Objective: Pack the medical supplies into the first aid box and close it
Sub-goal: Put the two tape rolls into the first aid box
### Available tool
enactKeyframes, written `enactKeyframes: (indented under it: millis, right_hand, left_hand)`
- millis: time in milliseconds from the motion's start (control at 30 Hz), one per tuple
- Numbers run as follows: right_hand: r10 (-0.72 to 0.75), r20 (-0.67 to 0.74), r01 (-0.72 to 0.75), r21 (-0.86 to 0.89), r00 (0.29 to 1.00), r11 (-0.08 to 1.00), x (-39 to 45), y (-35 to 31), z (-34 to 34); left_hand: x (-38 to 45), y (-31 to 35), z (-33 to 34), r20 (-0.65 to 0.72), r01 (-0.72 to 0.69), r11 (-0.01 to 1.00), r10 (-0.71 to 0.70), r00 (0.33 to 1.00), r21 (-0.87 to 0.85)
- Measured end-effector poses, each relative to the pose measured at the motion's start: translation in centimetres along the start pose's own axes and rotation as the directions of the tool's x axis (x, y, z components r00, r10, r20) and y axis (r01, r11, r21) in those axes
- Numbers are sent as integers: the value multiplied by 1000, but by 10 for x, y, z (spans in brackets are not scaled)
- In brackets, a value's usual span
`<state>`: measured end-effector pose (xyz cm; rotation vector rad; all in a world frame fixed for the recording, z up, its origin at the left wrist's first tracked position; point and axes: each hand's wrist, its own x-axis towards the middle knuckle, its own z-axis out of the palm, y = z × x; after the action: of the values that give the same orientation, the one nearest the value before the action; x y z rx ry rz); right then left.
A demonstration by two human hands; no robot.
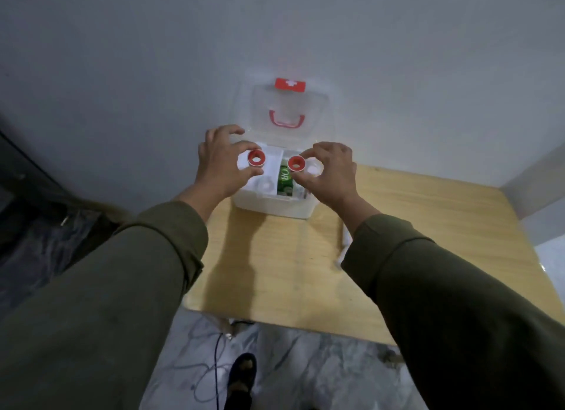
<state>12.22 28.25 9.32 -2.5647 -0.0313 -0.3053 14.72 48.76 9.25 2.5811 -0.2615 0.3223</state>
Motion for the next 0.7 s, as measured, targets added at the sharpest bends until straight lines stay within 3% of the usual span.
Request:
enactKeyframes:
  millis: [333, 700]
  right_hand:
    - [29, 80, -20, -110, 996, 994, 60, -37, 60]
    - [66, 167, -25, -235, 984, 972, 81, -31, 94]
  left_hand:
    - [72, -64, 5, 175, 22, 998, -31, 984, 54]
    - [100, -83, 27, 363, -83, 994, 55, 930, 64]
